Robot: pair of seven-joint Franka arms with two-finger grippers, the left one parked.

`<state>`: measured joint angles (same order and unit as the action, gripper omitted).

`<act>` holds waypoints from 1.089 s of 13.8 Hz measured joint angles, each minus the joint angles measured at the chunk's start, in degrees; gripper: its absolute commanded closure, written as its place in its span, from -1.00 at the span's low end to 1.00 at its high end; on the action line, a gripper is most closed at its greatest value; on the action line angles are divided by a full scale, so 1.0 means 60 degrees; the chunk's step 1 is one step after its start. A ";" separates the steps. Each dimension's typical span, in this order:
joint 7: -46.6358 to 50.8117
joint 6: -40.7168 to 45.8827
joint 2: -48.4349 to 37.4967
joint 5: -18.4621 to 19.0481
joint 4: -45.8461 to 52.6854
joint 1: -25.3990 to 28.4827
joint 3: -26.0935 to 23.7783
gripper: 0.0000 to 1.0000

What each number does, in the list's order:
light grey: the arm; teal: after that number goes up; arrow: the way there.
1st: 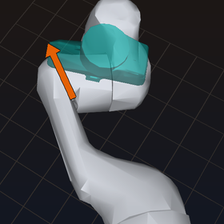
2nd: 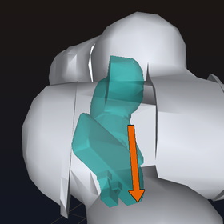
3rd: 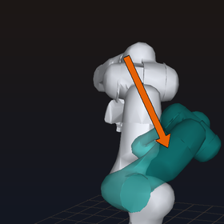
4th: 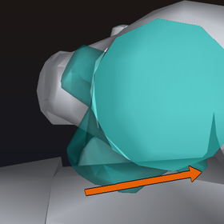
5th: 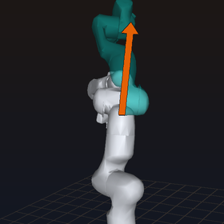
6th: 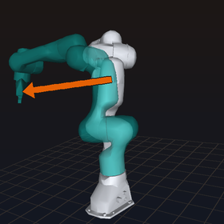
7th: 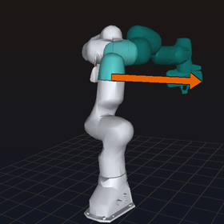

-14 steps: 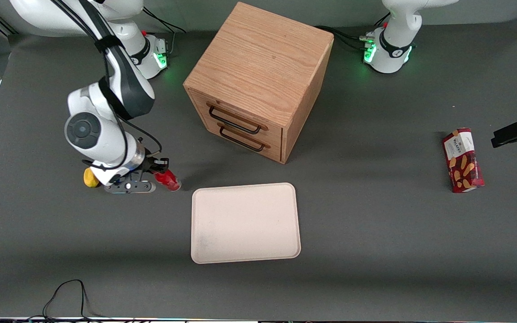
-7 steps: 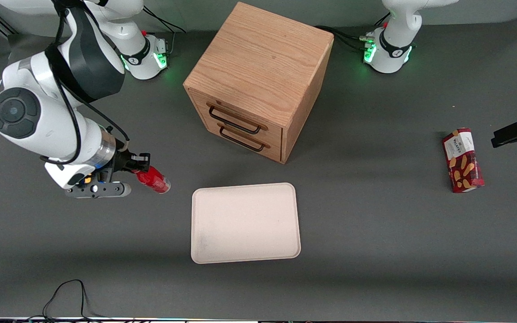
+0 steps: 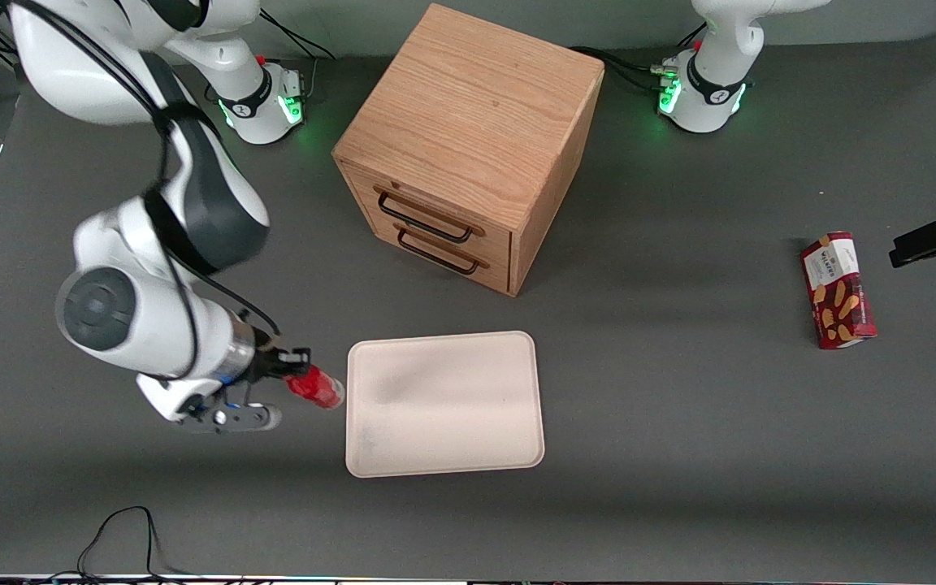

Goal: Place coke bottle on tray
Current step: 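Lift the held bottle and carry it onto the tray's corner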

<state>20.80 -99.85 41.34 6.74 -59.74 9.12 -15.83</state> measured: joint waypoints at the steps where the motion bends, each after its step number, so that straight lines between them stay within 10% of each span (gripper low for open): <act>1: 0.0003 -0.0414 0.0367 0.0104 0.0050 0.0080 0.0000 0.93; 6: 0.0004 -0.1780 0.1405 0.0205 0.0230 0.0228 -0.0004 0.75; 9: 0.0004 -0.2024 0.1666 0.0391 0.0239 0.0323 -0.0005 0.26; 10: 0.0004 -0.2038 0.1710 0.0400 0.0239 0.0343 -0.0005 -0.09; 11: 0.0004 -0.2048 0.1726 0.0402 0.0240 0.0353 -0.0005 -0.93; 15: 0.0012 -0.2057 0.1726 0.0402 0.0309 0.0355 -0.0015 -1.00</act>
<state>20.87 -112.19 51.69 9.15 -57.88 11.25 -15.93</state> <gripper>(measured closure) 0.348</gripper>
